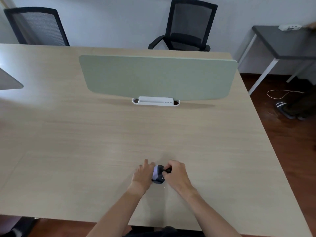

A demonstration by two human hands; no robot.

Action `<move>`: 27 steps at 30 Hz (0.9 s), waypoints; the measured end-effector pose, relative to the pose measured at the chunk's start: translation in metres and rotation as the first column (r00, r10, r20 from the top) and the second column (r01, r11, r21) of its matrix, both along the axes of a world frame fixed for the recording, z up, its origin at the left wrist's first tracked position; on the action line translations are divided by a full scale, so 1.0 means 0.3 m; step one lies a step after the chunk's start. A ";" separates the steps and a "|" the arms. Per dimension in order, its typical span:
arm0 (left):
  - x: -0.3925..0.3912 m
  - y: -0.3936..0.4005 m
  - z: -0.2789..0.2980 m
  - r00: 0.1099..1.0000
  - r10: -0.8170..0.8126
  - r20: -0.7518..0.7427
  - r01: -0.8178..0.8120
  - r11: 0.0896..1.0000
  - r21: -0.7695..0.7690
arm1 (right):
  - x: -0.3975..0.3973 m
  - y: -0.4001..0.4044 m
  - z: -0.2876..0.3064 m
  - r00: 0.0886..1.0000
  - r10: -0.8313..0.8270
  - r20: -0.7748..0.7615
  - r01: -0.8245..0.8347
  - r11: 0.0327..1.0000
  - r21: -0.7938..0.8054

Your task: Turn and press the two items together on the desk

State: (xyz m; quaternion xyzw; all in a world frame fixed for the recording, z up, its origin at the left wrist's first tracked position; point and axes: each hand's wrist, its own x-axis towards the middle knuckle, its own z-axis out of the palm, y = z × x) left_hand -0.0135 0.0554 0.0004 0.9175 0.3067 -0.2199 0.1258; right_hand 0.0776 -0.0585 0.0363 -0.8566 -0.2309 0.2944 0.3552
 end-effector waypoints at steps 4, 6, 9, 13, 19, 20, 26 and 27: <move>-0.003 -0.001 -0.007 0.999 -0.033 -0.022 0.034 0.998 0.045 | 0.016 -0.018 -0.003 0.994 -0.108 0.031 0.107 0.993 0.056; -0.006 -0.001 -0.001 0.999 -0.042 -0.015 0.043 0.997 0.066 | -0.001 -0.008 0.009 0.998 -0.055 0.031 0.052 0.995 0.080; -0.014 0.001 0.007 0.999 -0.038 0.005 0.038 0.997 0.072 | -0.034 0.008 0.003 0.997 0.076 -0.015 -0.075 0.996 0.052; -0.041 0.002 -0.001 0.998 0.041 0.051 -0.041 0.999 -0.008 | -0.012 -0.017 -0.034 0.996 0.075 0.041 -0.075 0.997 -0.003; -0.053 -0.013 -0.004 0.994 0.090 0.058 -0.089 0.996 -0.027 | 0.038 -0.067 -0.047 0.991 -0.001 0.135 -0.001 1.000 0.013; -0.050 -0.014 0.000 0.992 0.112 0.061 -0.109 0.993 -0.050 | 0.025 -0.064 -0.043 0.992 0.038 0.119 -0.044 0.998 0.046; -0.033 -0.015 0.021 0.983 0.177 0.054 -0.172 0.982 -0.075 | -0.028 -0.014 -0.063 0.983 0.176 0.042 -0.178 0.983 0.037; -0.032 -0.014 0.022 0.982 0.182 0.050 -0.177 0.981 -0.085 | -0.019 -0.013 -0.072 0.986 0.160 0.047 -0.161 0.987 0.024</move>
